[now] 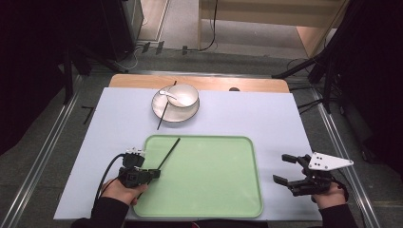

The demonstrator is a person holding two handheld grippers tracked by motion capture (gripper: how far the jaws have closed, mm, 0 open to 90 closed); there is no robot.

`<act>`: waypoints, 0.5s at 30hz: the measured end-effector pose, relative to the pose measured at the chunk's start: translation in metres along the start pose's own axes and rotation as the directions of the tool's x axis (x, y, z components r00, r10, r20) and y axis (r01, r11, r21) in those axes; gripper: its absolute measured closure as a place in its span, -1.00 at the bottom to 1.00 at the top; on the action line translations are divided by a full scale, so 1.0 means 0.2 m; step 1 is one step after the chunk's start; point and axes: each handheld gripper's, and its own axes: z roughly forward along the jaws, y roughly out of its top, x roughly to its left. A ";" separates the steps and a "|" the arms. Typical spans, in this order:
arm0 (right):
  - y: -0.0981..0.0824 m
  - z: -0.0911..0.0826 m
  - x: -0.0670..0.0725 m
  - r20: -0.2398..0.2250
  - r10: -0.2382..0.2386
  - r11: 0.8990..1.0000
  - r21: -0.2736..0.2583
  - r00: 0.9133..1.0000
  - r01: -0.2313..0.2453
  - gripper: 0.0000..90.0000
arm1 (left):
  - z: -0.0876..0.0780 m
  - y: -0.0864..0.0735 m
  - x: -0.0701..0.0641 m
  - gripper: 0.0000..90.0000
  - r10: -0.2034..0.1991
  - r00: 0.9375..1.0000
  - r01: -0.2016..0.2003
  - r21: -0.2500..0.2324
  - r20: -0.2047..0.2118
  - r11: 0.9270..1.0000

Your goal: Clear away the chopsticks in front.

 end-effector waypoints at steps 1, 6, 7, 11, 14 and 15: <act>0.00 0.00 0.00 -0.001 0.000 1.000 -0.002 1.000 0.000 -0.63 | 0.00 0.00 0.00 0.84 -0.002 1.000 0.002 0.000 0.003 1.000; 0.00 0.00 -0.01 -0.001 0.004 1.000 -0.003 1.000 -0.004 -0.63 | 0.00 0.00 0.01 0.81 0.000 1.000 0.000 0.006 0.017 1.000; 0.00 0.00 -0.01 -0.001 0.004 1.000 -0.003 1.000 -0.004 -0.63 | 0.00 0.00 0.01 0.75 0.000 1.000 0.000 0.006 0.017 1.000; 0.00 0.01 0.00 -0.005 0.005 1.000 0.002 1.000 -0.005 -0.63 | -0.02 0.02 0.02 0.35 0.009 0.998 -0.010 0.007 0.054 1.000; 0.00 0.01 0.00 -0.011 -0.002 1.000 -0.004 1.000 0.002 -0.63 | -0.05 0.05 0.04 0.08 0.034 0.997 -0.033 -0.014 0.075 0.999; 0.01 0.01 0.00 -0.012 -0.002 1.000 -0.004 1.000 0.002 -0.63 | -0.06 0.06 0.04 0.01 0.047 0.996 -0.045 -0.032 0.077 0.998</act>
